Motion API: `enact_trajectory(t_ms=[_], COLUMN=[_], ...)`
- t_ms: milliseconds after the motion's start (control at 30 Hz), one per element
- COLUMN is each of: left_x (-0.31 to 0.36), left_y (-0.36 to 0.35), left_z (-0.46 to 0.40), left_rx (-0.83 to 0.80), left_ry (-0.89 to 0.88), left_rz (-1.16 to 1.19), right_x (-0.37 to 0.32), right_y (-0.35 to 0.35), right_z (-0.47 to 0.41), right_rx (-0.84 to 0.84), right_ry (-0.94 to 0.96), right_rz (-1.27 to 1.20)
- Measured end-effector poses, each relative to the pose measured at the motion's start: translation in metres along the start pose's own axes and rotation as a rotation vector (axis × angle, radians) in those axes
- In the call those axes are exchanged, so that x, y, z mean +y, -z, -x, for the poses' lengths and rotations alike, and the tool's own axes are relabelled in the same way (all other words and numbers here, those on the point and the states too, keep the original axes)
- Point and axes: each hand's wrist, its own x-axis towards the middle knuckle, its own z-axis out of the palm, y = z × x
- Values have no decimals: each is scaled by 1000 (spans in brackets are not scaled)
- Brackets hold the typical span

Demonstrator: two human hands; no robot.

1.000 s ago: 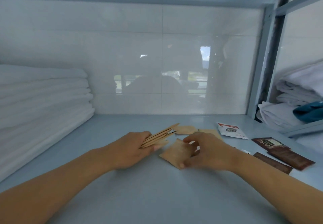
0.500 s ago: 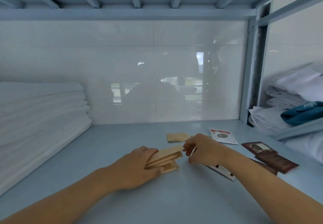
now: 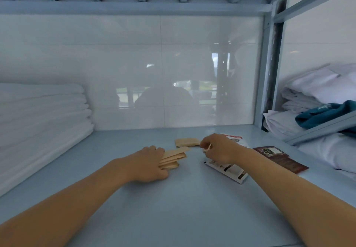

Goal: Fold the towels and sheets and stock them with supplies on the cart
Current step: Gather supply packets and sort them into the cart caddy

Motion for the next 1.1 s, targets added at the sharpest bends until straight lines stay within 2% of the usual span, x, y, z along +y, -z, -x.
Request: enact_trajectory(t_ms=[167,367,467,700,900,1000,1100], left_x=[-20,-45,-46,-41,-30,-28,-27], left_y=[-1,4,0,-5,-8,-8,-8], left_z=[-7,-10,-12,-14,-12,-11,-12], left_rx=[54,118,94,148,175,164,167], left_ry=[-11,17,10,-40,-104,-111,-115], left_rz=[-16,5,-42,-85,-88,-60,-63], right_x=[-2,1,-3,-2,2,15,32], right_y=[3,-8,-17,-23,-8,15,18], right_z=[-41,-105,-127,-116,-78,-65,-57], right_rx=[-125,-280,-309,-174,103,184,80], right_ry=[123,6,30,28,135,-40,-244], right_rz=[193,203,193,137,389,269,125])
